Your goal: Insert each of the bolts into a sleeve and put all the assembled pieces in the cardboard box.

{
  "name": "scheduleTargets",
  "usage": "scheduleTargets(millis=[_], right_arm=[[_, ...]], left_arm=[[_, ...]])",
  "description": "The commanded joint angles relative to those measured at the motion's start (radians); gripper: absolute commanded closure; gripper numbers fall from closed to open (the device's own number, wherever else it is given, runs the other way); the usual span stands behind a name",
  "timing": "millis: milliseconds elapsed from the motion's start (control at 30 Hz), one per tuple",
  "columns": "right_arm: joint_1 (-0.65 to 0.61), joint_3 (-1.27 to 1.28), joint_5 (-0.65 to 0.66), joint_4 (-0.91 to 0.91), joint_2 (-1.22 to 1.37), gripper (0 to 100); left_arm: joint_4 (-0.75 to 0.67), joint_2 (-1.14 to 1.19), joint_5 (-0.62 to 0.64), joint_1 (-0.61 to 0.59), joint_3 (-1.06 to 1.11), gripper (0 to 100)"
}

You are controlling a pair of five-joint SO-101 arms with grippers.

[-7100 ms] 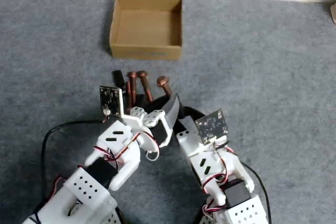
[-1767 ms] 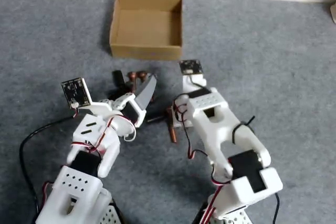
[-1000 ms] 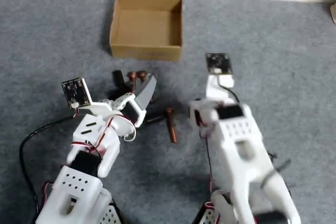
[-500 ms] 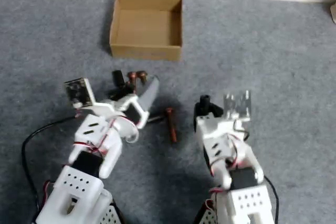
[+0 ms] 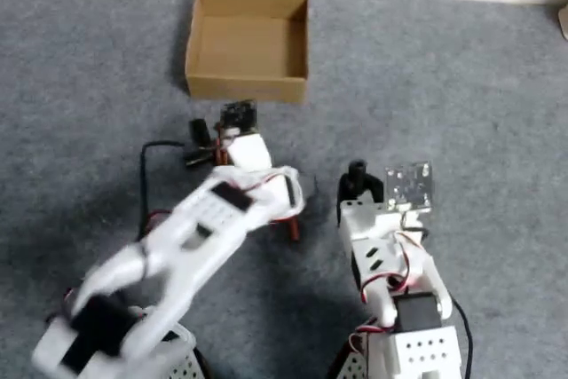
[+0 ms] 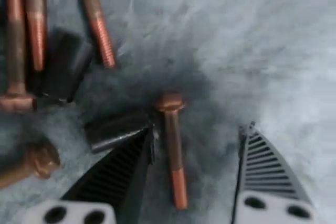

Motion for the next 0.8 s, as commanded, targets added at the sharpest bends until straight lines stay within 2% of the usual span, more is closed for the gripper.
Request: scheduleTargets(millis=[0, 167, 500, 600, 700, 767], right_arm=[[0.071, -0.056, -0.012, -0.067, 0.071, 99.5], [0.102, -0.053, -0.014, -0.099, 0.110, 99.5], [0.085, -0.051, -0.014, -0.099, 0.116, 99.5], [0.085, -0.050, -0.014, -0.099, 0.116, 99.5], [0.087, -0.050, -0.014, -0.099, 0.116, 99.5], [0.087, -0.050, -0.014, -0.099, 0.116, 99.5]], left_arm=[[0.037, 0.127, 0.051, 0.013, -0.134, 75], [0.117, 0.248, 0.100, 0.013, -0.248, 75], [0.126, 0.335, 0.104, 0.012, -0.288, 75], [0.126, 0.337, 0.104, 0.012, -0.288, 83], [0.121, 0.337, 0.083, 0.012, -0.289, 99], [0.126, 0.343, 0.043, 0.015, -0.300, 97]])
